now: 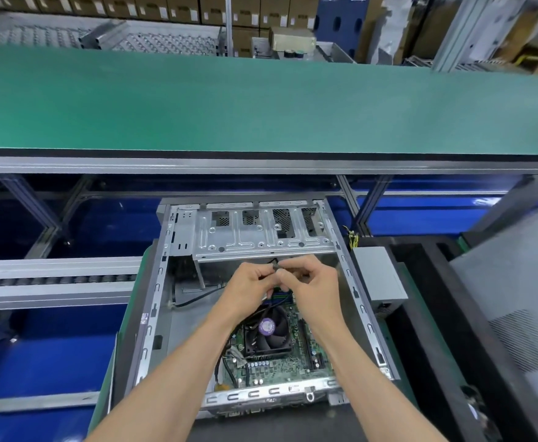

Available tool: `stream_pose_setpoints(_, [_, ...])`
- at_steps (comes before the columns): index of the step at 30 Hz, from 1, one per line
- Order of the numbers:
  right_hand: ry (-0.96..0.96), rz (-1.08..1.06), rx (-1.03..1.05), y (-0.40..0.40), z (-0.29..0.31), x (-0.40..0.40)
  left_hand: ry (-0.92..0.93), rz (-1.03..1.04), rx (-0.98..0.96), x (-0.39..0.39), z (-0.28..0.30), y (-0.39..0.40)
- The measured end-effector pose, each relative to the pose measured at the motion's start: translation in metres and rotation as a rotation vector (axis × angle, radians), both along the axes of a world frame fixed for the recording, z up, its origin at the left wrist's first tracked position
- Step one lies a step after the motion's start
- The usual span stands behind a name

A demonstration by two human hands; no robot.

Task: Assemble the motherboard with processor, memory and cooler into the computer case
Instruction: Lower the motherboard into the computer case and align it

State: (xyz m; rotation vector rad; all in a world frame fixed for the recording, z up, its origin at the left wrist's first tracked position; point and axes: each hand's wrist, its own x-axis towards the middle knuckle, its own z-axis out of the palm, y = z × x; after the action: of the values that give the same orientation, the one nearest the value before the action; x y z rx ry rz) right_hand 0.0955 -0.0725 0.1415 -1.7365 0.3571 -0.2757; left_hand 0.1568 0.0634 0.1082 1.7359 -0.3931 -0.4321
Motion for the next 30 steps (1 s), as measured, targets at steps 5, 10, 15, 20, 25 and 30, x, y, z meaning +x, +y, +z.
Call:
stream_pose_setpoints(5, [-0.03,-0.024,-0.087,0.0036,0.0035,-0.0011,0.152,0.173,-0.247,0.0004,0.0031,-0.0013])
stream_pose_setpoints(10, [-0.017,-0.014,0.006,0.0046,0.0057,-0.0017,0.233,0.276,-0.336,0.003,0.0037,0.0029])
stream_pose_setpoints(15, [-0.012,0.005,0.06,0.0028,0.0046,-0.002,0.296,0.284,-0.36,0.0066,-0.0008,-0.0003])
stream_pose_setpoints(20, [-0.018,-0.008,0.089,0.0028,0.0035,-0.0009,0.313,0.279,-0.383,0.0065,-0.0024,0.0004])
stream_pose_setpoints(25, [-0.002,-0.037,0.083,0.0029,0.0027,-0.0007,0.279,0.281,-0.344,0.0052,-0.0013,0.0007])
stream_pose_setpoints(30, [0.137,-0.165,0.26,0.0012,-0.0021,0.0017,0.075,0.271,-0.182,-0.002,-0.0021,-0.0059])
